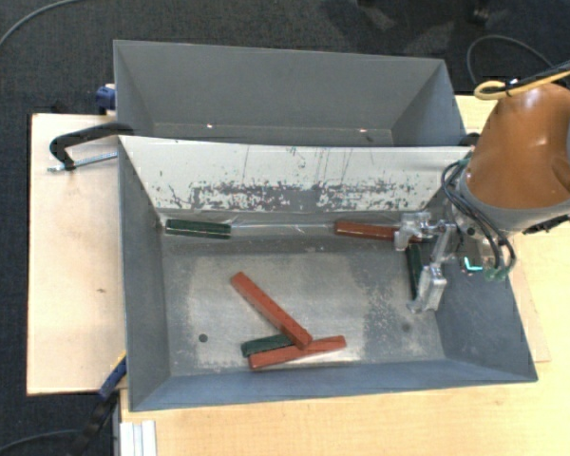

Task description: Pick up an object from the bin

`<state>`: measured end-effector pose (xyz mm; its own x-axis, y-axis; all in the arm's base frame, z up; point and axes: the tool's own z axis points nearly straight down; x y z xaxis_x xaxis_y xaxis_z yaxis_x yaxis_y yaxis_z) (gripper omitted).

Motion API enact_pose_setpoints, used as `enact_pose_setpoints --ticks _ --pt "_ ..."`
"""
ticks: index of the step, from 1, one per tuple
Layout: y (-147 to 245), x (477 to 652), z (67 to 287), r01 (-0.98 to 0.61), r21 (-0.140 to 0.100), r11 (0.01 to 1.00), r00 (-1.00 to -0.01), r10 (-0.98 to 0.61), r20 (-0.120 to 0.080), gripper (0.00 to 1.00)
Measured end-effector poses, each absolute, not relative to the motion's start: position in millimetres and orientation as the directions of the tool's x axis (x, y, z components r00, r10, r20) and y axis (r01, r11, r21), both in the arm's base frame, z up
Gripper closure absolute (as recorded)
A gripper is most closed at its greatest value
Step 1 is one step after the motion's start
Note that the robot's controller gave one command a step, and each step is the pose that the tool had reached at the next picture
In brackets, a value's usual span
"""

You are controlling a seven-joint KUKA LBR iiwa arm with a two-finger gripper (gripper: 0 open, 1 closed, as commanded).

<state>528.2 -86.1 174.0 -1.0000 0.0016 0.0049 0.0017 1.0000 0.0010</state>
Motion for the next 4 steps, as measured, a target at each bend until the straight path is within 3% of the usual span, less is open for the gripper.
enact_pose_setpoints --ticks 1,2,3,4 --pt "-117.2 494.4 148.5 -0.318 0.001 0.948 -0.948 -0.318 0.002 0.0" --pt "-148.7 556.3 155.2 -0.548 -0.005 0.837 -0.837 -0.548 -0.007 0.0" --pt "-79.3 557.7 66.4 -0.528 0.008 0.849 -0.849 -0.528 0.001 0.0" --pt "-119.1 562.6 119.0 -0.813 -0.009 0.583 -0.583 -0.813 -0.005 0.0"
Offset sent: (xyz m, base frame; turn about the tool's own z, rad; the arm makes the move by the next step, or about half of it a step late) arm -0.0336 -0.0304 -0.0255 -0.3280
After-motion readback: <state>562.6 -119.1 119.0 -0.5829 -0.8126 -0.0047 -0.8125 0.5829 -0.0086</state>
